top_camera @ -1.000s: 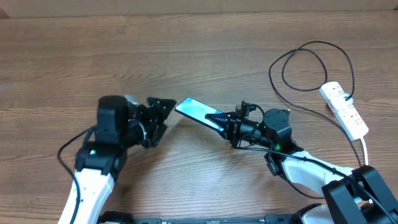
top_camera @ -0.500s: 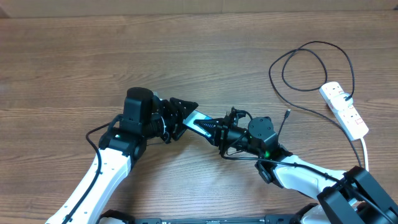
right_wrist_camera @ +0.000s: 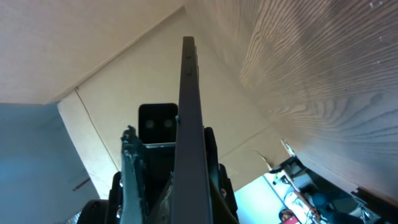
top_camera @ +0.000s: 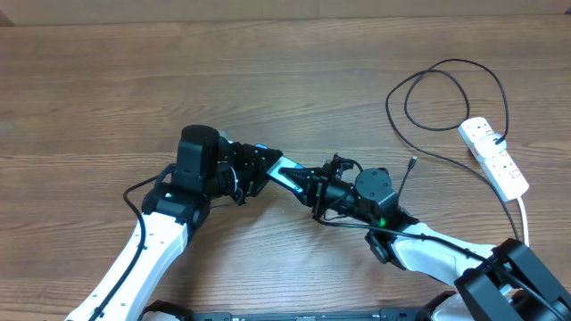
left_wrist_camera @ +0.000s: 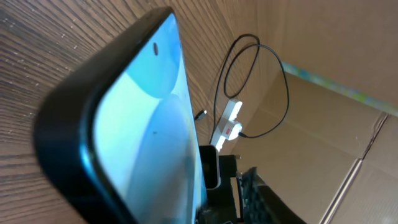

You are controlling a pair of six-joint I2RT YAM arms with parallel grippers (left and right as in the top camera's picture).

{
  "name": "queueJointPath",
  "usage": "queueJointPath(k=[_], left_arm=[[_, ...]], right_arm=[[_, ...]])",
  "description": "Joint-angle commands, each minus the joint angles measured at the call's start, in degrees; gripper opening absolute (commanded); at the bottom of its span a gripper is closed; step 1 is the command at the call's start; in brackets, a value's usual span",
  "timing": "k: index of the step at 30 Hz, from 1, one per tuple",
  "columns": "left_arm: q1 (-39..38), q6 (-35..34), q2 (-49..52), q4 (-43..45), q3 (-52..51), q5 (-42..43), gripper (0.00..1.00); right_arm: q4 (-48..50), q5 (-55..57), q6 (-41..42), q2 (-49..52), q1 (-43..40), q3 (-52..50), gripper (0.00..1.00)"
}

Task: Plug charger to phone and switch on socket
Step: 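Regrasp the phone's side with the left gripper near the right gripper, then release the right gripper and move the phone left with the left gripper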

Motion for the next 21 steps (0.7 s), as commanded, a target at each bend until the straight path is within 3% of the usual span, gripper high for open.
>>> queueJointPath(k=[1, 15, 19, 21], left_arm=[[-0.2, -0.1, 0.3, 0.7, 0.1, 0.3, 0.31], [-0.2, -0.2, 0.3, 0.7, 0.1, -0.8, 0.17], [-0.2, -1.1, 0.3, 0.7, 0.1, -1.2, 0.04], [-0.2, -1.4, 0.3, 1.3, 0.1, -1.5, 0.05]], right_arm=[[1.7, -0.3, 3.0, -0.4, 1.5, 0.2, 0.04], [3.2, 0.3, 3.1, -0.4, 1.5, 0.2, 0.04], [3.2, 0.3, 3.1, -0.4, 1.5, 0.2, 0.04], [3.2, 0.3, 3.1, -0.4, 1.5, 0.2, 0.04]])
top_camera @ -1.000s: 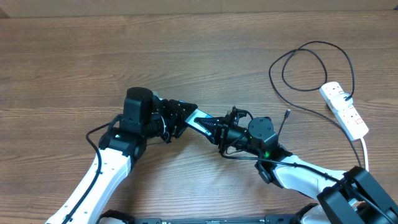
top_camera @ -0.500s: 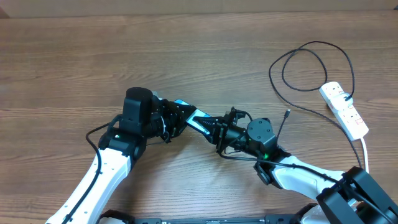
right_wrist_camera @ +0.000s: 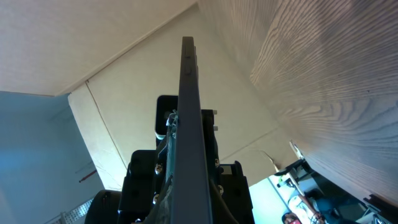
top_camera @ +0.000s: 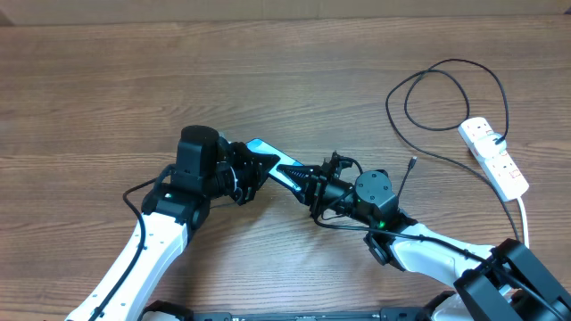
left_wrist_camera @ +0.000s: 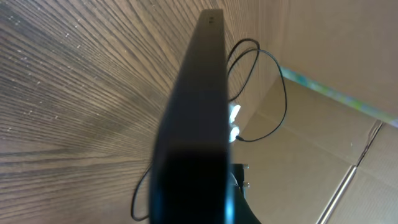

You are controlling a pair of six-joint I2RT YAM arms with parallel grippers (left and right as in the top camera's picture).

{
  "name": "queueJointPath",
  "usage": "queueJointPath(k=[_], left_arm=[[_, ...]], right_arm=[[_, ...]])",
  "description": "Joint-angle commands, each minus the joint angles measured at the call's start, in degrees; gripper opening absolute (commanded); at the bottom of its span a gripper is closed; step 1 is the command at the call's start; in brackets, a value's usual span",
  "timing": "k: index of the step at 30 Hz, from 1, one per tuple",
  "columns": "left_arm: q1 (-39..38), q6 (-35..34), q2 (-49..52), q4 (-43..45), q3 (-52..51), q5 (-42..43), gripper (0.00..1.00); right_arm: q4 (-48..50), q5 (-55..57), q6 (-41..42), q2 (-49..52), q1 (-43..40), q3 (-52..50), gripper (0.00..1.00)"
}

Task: Plug charger to phone and switch on socket
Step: 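Release the right gripper and move the phone left with the left gripper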

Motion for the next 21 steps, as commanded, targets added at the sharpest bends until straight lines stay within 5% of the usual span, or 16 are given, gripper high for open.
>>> queueJointPath(k=[1, 16, 21], left_arm=[[-0.2, 0.3, 0.3, 1.5, 0.3, -1.1, 0.04], [-0.1, 0.3, 0.3, 3.3, 0.3, -3.1, 0.04], [0.6, 2.3, 0.3, 3.3, 0.3, -4.3, 0.04]], right_arm=[[0.4, -1.5, 3.1, -0.4, 0.6, 0.2, 0.04], [0.3, -2.4, 3.0, -0.4, 0.6, 0.2, 0.09], [0.2, -3.1, 2.6, -0.4, 0.6, 0.2, 0.26]])
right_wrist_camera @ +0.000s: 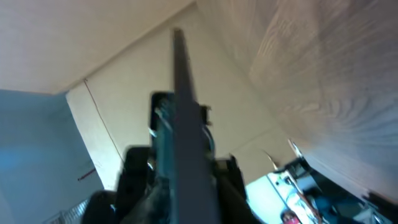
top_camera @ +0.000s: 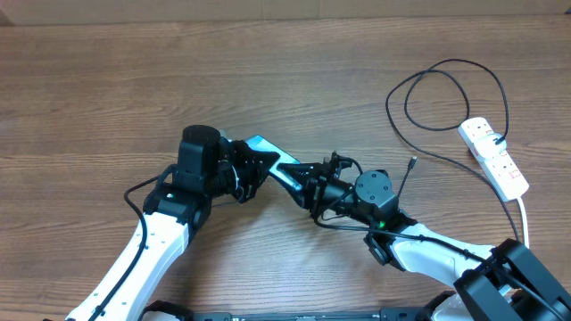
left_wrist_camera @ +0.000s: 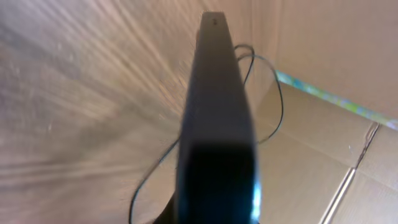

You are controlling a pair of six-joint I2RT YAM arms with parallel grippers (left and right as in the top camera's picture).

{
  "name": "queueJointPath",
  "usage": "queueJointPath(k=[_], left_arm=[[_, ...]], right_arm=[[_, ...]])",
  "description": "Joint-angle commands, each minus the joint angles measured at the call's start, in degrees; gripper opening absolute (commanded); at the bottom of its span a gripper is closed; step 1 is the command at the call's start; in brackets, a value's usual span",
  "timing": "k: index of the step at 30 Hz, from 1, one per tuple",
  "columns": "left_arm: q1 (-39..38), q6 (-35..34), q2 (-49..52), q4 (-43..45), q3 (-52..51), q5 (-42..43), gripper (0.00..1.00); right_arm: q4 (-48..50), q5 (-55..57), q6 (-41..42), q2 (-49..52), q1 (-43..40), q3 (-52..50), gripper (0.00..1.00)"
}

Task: Plug charger to phone and switch on socket
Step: 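Release the right gripper and move the phone left with the left gripper, then move the right gripper to the black cable's plug and grasp it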

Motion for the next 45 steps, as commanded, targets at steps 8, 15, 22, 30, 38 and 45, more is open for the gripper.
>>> queueJointPath(k=[8, 15, 22, 30, 38, 45], left_arm=[[7.6, 8.6, 0.1, 0.5, 0.5, 1.0, 0.04], [14.4, 15.7, 3.3, 0.6, 0.5, 14.4, 0.04], [16.9, 25.6, 11.1, 1.0, 0.5, 31.3, 0.04], [16.9, 30.7, 15.1, 1.2, 0.5, 36.4, 0.04], [16.9, 31.8, 15.0, 2.9, 0.5, 39.3, 0.04], [16.9, 32.4, 15.0, 3.6, 0.5, 43.5, 0.04]], right_arm=[[-7.6, -2.4, -2.3, -0.4, 0.5, 0.2, 0.45], [-6.2, 2.6, -47.7, -0.4, 0.5, 0.2, 0.59], [-17.6, 10.7, -68.6, -0.7, 0.2, 0.3, 0.84], [-45.9, 19.0, -75.7, -6.6, -7.1, 8.0, 1.00], [-74.2, 36.7, -80.8, -8.3, -14.2, 19.0, 1.00], [-76.8, 39.8, -81.0, -8.2, -19.6, 18.9, 1.00]])
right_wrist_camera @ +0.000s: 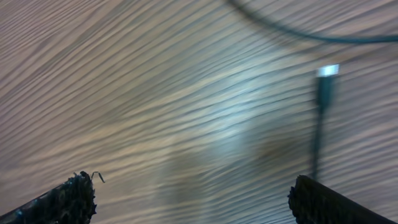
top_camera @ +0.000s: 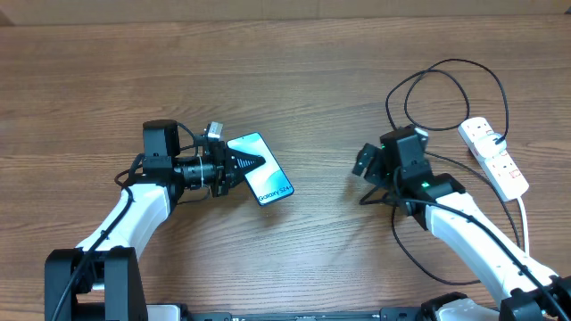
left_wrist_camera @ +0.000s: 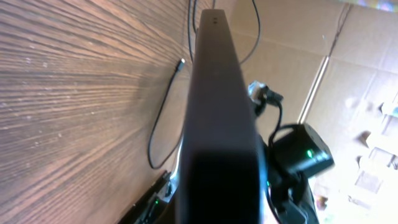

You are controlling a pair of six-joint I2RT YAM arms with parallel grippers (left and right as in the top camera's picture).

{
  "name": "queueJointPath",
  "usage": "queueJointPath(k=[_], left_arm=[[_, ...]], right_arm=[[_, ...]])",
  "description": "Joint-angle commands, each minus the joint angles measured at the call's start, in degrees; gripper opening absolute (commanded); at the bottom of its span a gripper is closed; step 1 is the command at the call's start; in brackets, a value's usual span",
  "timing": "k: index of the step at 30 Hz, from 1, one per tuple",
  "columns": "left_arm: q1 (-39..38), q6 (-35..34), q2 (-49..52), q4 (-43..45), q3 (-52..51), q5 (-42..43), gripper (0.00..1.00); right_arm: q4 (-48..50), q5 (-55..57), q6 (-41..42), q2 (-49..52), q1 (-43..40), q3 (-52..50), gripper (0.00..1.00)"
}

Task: Plug charger to phone and switch on socket
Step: 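Move the right gripper to the black cable's plug and grasp it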

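Observation:
The phone [top_camera: 260, 168], screen lit and facing up, is held at its left end by my left gripper [top_camera: 237, 167], which is shut on it. In the left wrist view the phone [left_wrist_camera: 219, 93] shows edge-on as a dark bar hiding the fingers. My right gripper [top_camera: 365, 178] stands open to the right, nothing between its fingers [right_wrist_camera: 76, 198]. The charger plug [right_wrist_camera: 327, 71] lies on the wood just ahead of it, its black cable [top_camera: 443, 94] looping back to the white socket strip [top_camera: 494, 158].
The wooden table [top_camera: 178, 71] is bare on the left and at the back. The socket strip's white lead [top_camera: 524, 214] runs off the right edge. Cardboard walls [left_wrist_camera: 292, 37] stand beyond the table.
My right gripper has let go of the phone, opened and moved right to just short of the charger plug. My left gripper has carried the phone leftward and turned it screen-up.
Both grippers held the phone between them at the table's middle through all the earlier moments, tilting it slightly from one to the other. Now only the left gripper holds it, further left, and the right one is open near the plug.

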Motion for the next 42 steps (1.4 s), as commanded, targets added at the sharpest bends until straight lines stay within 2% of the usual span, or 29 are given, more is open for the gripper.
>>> queueJointPath(k=[1, 4, 6, 14, 26, 27, 30, 34, 38, 42], left_arm=[[-0.1, 1.5, -0.6, 0.4, 0.5, 5.5, 0.04], [-0.1, 1.5, -0.6, 0.4, 0.5, 5.4, 0.04], [-0.1, 1.5, -0.6, 0.4, 0.5, 5.2, 0.04], [-0.1, 1.5, -0.6, 0.4, 0.5, 3.7, 0.04], [-0.1, 1.5, -0.6, 0.4, 0.5, 3.7, 0.04], [-0.1, 1.5, -0.6, 0.4, 0.5, 3.7, 0.04], [-0.1, 1.5, -0.6, 0.4, 0.5, 3.7, 0.04], [-0.1, 1.5, -0.6, 0.4, 0.5, 3.5, 0.04], [-0.1, 1.5, -0.6, 0.4, 0.5, 3.5, 0.04], [-0.1, 1.5, -0.6, 0.4, 0.5, 3.2, 0.04]], right_arm=[[-0.6, 4.4, -2.1, -0.8, -2.3, 0.7, 0.96], [-0.7, 5.5, -6.4, 0.0, -4.1, 0.7, 0.78], [-0.5, 5.4, -7.7, 1.1, -5.5, 0.7, 0.73], [3.9, 5.5, -12.3, 9.5, -8.4, 0.7, 0.68], [9.6, 7.9, -12.0, 19.3, -9.0, 0.7, 0.63], [9.9, 7.4, -12.1, 19.8, -9.1, 0.7, 0.59], [10.0, 3.7, -12.1, 20.2, -9.1, 0.7, 0.43], [9.4, -3.5, -12.5, 20.2, -9.1, 0.7, 0.30], [6.3, -16.1, -17.6, 20.2, -8.9, 0.7, 0.28], [3.3, -19.6, -18.7, 20.2, -8.9, 0.8, 0.29]])
